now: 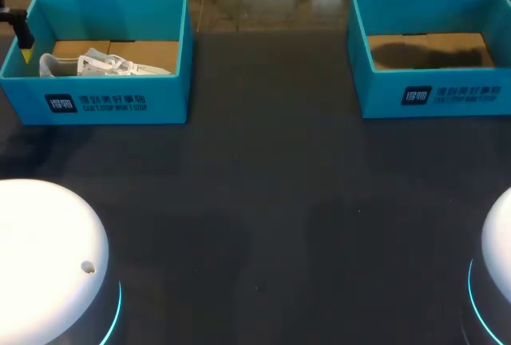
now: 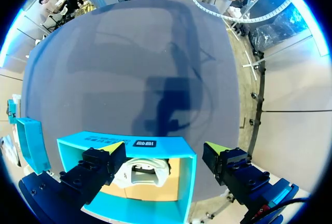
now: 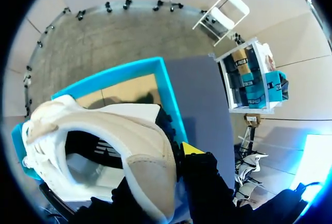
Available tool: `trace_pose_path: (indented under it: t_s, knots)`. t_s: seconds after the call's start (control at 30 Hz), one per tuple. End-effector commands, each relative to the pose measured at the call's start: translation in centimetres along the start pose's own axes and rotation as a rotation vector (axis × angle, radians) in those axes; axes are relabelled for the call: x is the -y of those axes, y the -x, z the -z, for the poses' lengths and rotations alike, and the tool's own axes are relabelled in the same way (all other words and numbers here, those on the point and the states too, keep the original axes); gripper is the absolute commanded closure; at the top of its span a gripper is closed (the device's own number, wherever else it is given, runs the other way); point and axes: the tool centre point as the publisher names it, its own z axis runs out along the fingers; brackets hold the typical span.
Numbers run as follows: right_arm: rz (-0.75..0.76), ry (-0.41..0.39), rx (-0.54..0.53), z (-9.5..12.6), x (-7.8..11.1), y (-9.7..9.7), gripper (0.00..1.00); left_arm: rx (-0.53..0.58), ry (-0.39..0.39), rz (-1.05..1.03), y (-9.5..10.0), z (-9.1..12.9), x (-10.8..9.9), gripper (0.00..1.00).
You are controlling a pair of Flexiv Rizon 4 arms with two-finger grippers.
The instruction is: Take the shoe out of the shoebox, open the shoe tongue, remove and reinsert the insole, then place the shoe into the shoebox
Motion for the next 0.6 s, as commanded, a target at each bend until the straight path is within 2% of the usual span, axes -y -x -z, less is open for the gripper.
trace_pose_path:
  t_s: [0.03,0.3,0.4,0.6]
  knots:
    - [-0.001,0.067,-0.006,-0.1,1.0,0.2,1.0,-0.002,0.003,0.0,0.0,0.0,0.1,0.0]
    - [-0.001,0.067,-0.006,-0.1,1.0,0.2,1.0,-0.002,0.003,0.0,0.0,0.0,0.1,0.0]
    - [0.011,0.107,0.083,2.1,3.6,-0.5,1.0,-0.002,0.003,0.0,0.0,0.0,0.1,0.0]
    - [0.004,0.157,0.12,4.7,9.5,-2.0,1.0,-0.002,0.003,0.0,0.0,0.0,0.1,0.0]
